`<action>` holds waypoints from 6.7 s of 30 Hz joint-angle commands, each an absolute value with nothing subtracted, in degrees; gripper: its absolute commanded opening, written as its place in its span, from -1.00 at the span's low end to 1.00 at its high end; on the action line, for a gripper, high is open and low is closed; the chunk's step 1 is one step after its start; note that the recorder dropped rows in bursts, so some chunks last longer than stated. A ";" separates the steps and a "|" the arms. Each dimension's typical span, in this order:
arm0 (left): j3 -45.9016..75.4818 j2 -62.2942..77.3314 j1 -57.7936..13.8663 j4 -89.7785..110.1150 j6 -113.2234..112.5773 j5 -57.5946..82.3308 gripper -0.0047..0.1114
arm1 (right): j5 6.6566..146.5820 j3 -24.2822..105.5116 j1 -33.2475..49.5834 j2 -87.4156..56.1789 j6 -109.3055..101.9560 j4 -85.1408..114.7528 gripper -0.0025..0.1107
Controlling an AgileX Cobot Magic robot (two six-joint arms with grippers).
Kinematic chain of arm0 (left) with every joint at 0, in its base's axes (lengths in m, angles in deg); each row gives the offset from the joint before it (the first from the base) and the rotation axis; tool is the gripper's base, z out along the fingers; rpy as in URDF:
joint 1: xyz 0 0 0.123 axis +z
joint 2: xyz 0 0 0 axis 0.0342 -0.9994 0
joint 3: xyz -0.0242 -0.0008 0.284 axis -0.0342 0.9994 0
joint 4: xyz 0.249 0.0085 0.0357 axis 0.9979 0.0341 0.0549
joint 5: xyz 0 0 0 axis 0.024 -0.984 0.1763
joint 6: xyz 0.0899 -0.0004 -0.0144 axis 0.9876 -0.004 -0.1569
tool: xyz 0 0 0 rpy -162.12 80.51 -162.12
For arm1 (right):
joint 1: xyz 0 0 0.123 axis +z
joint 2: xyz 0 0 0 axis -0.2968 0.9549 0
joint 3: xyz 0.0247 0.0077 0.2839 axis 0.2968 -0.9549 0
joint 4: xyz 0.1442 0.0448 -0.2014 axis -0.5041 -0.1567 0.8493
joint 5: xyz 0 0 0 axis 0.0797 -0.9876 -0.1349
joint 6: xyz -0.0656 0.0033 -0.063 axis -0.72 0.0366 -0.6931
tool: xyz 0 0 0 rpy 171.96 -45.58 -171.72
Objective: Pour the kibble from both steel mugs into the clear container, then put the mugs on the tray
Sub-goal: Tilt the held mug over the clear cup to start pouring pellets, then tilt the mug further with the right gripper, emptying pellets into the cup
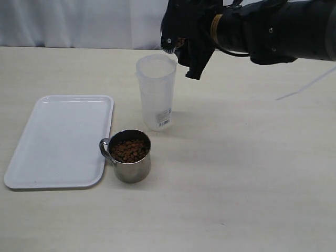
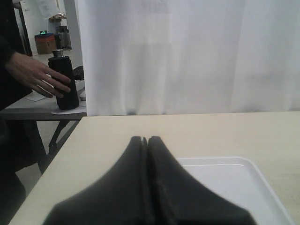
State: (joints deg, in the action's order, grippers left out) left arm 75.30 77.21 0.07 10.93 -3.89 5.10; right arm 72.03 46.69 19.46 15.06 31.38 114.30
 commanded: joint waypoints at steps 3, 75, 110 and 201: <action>75.48 77.33 -0.05 11.00 -4.21 5.40 -0.92 | 74.77 47.29 19.51 14.72 26.42 114.75 -0.88; 75.48 77.33 -0.05 11.00 -4.21 5.40 -0.92 | 78.29 50.96 19.51 17.78 -6.80 114.75 -0.88; 75.48 77.33 -0.05 11.00 -4.21 5.51 -0.92 | 78.43 53.02 19.51 19.18 -10.29 114.75 -0.88; 75.48 77.33 -0.05 11.00 -4.21 5.49 -0.92 | 63.18 49.68 25.58 19.05 -22.84 114.75 -0.88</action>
State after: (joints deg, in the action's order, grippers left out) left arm 75.30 77.21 0.07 10.93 -3.89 5.10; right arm 63.94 49.81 25.57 19.55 -22.03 114.63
